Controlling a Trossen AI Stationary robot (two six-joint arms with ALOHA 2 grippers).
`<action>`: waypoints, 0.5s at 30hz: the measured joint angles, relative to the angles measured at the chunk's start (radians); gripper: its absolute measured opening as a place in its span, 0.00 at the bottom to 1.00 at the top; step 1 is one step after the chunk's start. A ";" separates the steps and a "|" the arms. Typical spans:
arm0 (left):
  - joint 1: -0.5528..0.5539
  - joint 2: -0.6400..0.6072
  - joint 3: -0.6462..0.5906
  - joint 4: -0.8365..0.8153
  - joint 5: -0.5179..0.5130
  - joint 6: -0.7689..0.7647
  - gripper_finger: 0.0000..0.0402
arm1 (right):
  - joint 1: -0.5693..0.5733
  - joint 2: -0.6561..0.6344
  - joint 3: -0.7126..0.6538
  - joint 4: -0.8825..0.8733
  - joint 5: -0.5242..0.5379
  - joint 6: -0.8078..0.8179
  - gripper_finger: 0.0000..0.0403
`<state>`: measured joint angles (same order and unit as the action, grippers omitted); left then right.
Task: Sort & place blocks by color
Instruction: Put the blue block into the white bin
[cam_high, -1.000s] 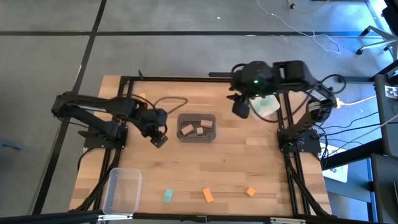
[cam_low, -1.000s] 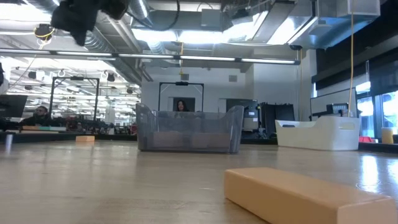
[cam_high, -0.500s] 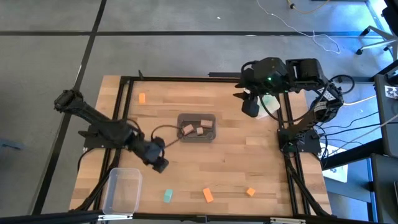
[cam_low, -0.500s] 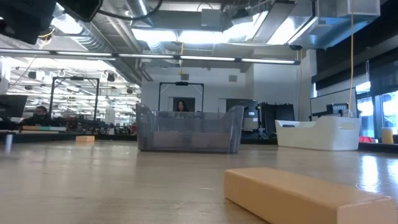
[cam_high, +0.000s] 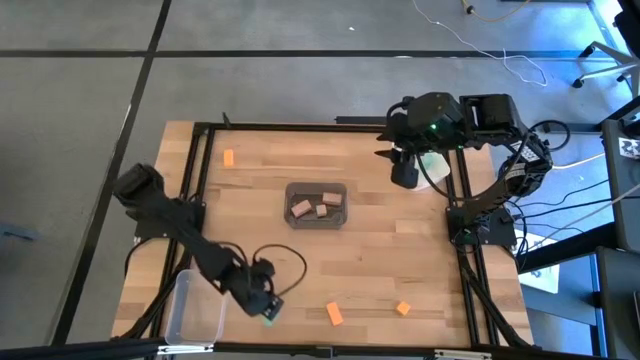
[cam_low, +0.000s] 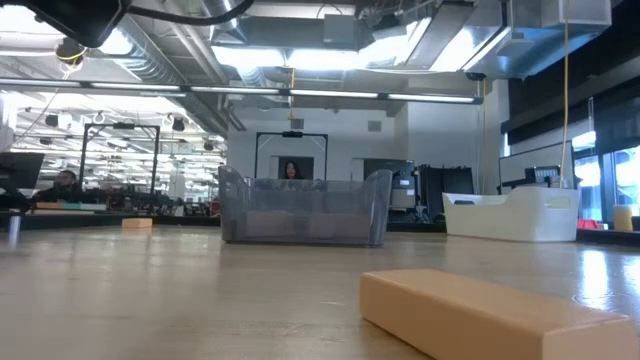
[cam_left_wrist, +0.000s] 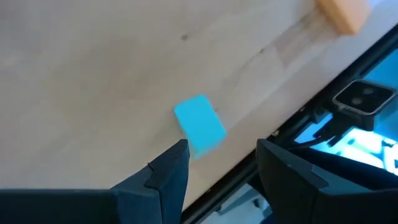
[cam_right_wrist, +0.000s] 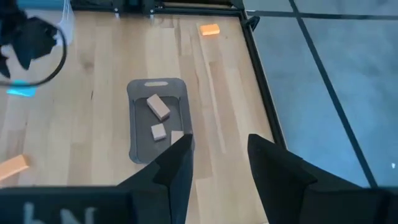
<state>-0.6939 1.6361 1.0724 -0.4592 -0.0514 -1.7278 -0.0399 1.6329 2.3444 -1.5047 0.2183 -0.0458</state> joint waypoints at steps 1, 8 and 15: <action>-0.006 0.022 0.017 0.000 0.000 0.000 0.45 | 0.000 0.000 0.000 0.000 0.000 0.012 0.38; -0.051 0.132 0.125 -0.007 -0.094 -0.031 0.44 | 0.000 0.000 0.000 0.023 -0.001 0.042 0.38; -0.105 0.225 0.286 -0.251 -0.156 -0.117 0.44 | 0.000 0.000 0.000 0.034 -0.001 0.042 0.38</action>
<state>-0.7990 1.8615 1.3579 -0.7105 -0.2073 -1.8451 -0.0396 1.6330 2.3444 -1.4708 0.2171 -0.0036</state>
